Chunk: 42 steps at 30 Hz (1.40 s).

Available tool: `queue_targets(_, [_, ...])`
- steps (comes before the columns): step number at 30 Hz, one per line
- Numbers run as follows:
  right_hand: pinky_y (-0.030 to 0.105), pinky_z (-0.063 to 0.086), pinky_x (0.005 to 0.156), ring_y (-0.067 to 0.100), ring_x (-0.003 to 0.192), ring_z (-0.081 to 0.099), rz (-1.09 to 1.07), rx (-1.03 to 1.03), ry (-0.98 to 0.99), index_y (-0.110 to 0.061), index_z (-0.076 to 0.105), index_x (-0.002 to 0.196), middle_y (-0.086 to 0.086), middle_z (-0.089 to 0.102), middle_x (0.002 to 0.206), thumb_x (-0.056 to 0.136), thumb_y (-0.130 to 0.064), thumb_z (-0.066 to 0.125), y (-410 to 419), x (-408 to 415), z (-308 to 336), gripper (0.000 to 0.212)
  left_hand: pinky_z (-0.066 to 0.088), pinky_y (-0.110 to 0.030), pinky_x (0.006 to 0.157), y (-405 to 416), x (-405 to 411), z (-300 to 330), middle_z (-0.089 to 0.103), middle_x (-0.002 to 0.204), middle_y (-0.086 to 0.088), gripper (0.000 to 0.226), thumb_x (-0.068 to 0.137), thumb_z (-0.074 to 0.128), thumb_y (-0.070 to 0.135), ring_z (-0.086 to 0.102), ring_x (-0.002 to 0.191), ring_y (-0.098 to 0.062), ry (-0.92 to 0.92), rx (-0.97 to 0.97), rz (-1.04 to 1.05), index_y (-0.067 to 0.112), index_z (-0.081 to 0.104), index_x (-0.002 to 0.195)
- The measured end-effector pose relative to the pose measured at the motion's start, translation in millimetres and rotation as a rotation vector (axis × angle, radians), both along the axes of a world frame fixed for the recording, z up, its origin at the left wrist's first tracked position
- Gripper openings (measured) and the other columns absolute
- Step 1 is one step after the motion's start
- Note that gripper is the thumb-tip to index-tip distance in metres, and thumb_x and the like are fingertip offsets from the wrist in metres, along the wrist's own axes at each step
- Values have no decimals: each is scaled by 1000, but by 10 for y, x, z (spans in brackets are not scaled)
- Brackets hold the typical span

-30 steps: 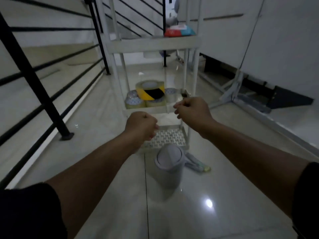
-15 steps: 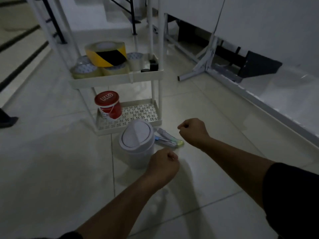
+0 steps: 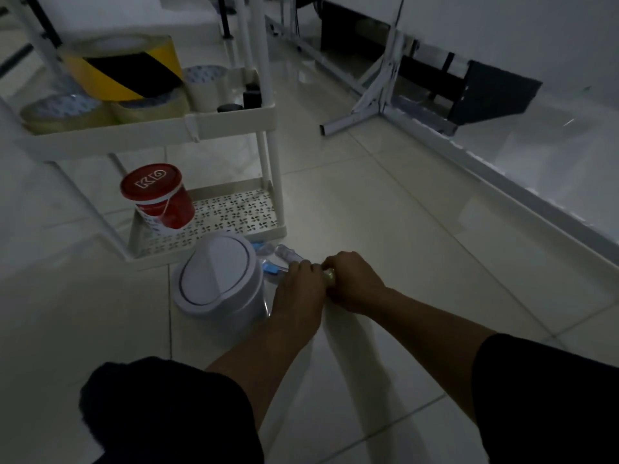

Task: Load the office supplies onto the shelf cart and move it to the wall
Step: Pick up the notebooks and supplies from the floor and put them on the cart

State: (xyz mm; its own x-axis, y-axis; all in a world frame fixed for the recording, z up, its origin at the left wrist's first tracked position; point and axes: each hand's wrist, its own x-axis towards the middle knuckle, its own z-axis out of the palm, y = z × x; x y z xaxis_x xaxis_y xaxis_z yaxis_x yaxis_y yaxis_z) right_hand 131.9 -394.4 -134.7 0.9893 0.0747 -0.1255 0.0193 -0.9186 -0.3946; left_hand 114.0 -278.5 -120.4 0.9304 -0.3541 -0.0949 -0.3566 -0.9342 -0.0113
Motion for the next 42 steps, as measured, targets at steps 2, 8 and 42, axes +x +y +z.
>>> queue_targets(2, [37,53,82,25,95,62,19,2,-17,-13,70,106,9,69,104,79,-13,65,1,23,-32,28,41,-35,100,-18,57,-39,50,134,-12,43,90,59,11,45,125,-26,-12,63,-32,8,45,131])
queue_targets(8, [36,49,79,26,90,60,58,21,-98,-6,68,102,13,69,98,87,-14,61,-24,23,-133,19,42,-36,97,-15,137,-78,50,130,-13,38,88,60,5,44,123,-27,-14,90,-99,6,51,125])
queue_targets(42, [16,49,72,3,92,64,-106,598,-710,-19,72,108,-8,68,100,82,-18,74,227,-1002,2765,26,47,-35,65,1103,-746,3295,59,94,-10,19,79,66,-2,55,84,-25,-709,-544,-329,8,63,95])
